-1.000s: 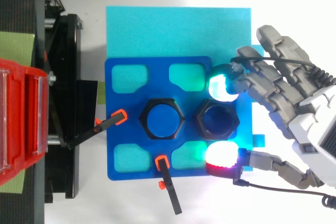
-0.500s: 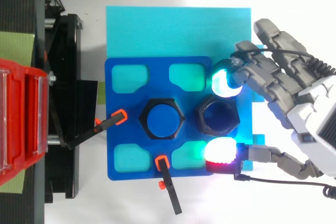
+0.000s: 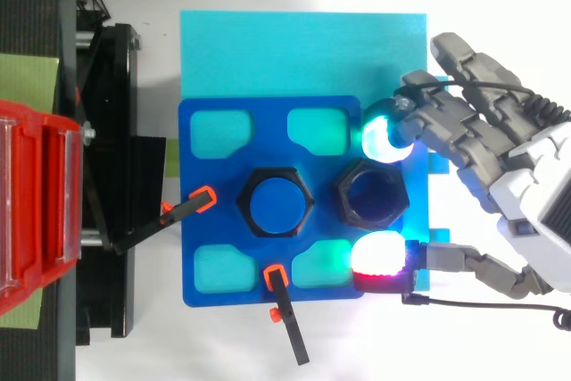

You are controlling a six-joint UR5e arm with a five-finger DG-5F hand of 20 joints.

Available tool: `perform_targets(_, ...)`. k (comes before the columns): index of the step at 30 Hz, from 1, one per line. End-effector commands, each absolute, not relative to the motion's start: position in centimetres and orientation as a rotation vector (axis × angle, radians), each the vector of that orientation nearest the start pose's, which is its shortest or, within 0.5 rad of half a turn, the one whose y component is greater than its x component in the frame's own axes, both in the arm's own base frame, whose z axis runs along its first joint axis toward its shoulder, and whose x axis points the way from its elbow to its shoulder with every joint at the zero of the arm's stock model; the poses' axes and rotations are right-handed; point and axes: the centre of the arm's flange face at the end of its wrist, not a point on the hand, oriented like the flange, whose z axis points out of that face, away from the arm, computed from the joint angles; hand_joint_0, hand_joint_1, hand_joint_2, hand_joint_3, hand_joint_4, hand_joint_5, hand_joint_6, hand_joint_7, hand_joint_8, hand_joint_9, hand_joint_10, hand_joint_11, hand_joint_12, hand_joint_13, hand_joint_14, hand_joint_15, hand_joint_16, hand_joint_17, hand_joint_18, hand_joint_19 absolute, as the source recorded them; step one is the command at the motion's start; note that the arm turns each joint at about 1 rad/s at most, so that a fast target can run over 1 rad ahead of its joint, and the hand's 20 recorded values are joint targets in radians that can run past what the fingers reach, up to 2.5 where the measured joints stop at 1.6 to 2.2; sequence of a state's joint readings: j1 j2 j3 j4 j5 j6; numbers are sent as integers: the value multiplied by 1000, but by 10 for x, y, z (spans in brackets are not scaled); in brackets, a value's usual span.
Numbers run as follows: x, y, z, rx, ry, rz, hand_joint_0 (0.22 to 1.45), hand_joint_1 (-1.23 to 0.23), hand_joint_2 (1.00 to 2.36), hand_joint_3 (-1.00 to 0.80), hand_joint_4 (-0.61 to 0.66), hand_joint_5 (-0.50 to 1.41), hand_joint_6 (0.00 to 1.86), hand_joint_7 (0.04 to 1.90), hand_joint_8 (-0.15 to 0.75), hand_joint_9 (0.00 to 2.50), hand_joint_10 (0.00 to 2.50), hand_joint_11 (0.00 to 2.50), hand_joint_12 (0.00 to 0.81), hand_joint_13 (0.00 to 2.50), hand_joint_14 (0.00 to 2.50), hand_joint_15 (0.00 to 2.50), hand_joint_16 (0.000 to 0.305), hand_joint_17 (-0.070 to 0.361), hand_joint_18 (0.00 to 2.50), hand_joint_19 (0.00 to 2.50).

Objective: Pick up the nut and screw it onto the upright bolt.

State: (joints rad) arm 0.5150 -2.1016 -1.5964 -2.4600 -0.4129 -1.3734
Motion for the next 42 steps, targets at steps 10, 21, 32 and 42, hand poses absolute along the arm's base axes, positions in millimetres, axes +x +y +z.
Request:
perform_targets(10, 633, 99, 265, 687, 1396, -238, 589, -706, 1000, -500, 313, -194, 689, 1072, 314, 465, 0, 0, 355, 494, 0, 0, 44, 98, 456, 0)
perform_targets(21, 623, 93, 287, 697, 1418, -219, 583, -693, 1000, -500, 310, -193, 688, 1070, 314, 464, 0, 0, 355, 495, 0, 0, 44, 98, 457, 0)
perform_targets(32, 644, 79, 366, 632, 1393, -174, 578, -681, 1000, -500, 310, -192, 687, 1070, 315, 462, 0, 0, 357, 492, 0, 0, 44, 99, 450, 0)
perform_targets(42, 680, 75, 388, 421, 1329, 43, 577, -672, 1000, -499, 309, -191, 685, 1077, 316, 463, 0, 0, 356, 485, 0, 0, 44, 100, 446, 0)
